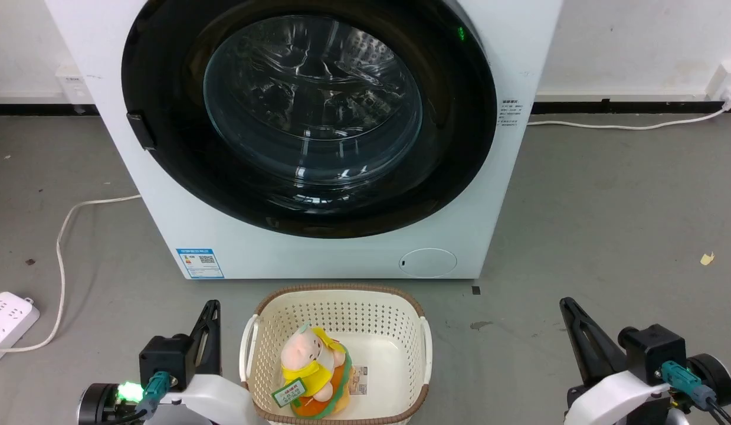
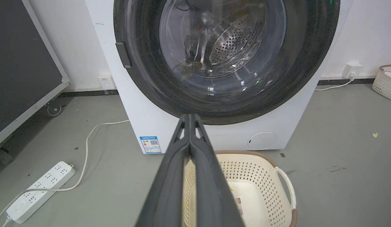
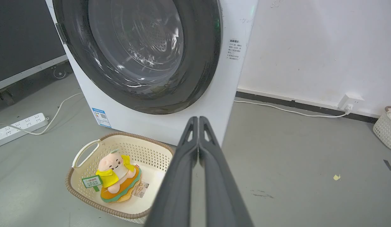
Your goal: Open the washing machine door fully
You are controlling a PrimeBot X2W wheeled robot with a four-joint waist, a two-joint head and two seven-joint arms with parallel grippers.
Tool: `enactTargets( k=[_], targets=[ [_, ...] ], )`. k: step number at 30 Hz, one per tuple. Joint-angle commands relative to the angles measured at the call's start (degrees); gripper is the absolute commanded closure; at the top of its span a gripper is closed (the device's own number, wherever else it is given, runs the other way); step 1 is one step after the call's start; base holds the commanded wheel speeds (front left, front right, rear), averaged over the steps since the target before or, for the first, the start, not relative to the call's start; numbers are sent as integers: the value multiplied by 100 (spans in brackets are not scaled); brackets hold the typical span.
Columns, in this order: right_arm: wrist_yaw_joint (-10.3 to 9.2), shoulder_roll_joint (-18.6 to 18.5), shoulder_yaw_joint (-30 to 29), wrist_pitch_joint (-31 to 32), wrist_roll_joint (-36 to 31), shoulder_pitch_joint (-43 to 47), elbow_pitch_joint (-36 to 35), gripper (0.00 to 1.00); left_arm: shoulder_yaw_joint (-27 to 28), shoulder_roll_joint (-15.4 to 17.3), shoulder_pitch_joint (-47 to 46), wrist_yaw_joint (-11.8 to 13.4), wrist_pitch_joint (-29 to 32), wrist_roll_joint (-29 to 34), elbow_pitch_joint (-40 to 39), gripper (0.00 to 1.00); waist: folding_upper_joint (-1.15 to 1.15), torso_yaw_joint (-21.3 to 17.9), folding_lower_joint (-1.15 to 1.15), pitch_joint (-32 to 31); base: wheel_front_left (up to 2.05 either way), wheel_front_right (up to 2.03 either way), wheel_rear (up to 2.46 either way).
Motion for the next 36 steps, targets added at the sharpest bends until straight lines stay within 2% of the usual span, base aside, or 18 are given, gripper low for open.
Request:
enactTargets(
  k=[1,3,4,22,36],
  targets=[
    [-4,32,-5,3,-43,-69,-24,100,-3,7,-85,-25,2,16,-23,100,0,0,0,0,0,0,0],
    [-4,32,-5,3,-43,-69,-24,100,-3,7,-85,-25,2,16,-23,100,0,0,0,0,0,0,0],
    [0,0,-2,0,1,0,0,0,-2,0,0,0,0,0,0,0,0,0,0,0,0,0,0],
    [0,2,47,-166,253,-56,31,0,-134,5,-40,79,-166,5,-13,0,0,-8,0,76,0,0,0],
    [-1,-119,4,-293,728,-542,79,0,-299,24,-212,162,-334,8,-100,0,0,31,0,370,0,0,0]
  ],
)
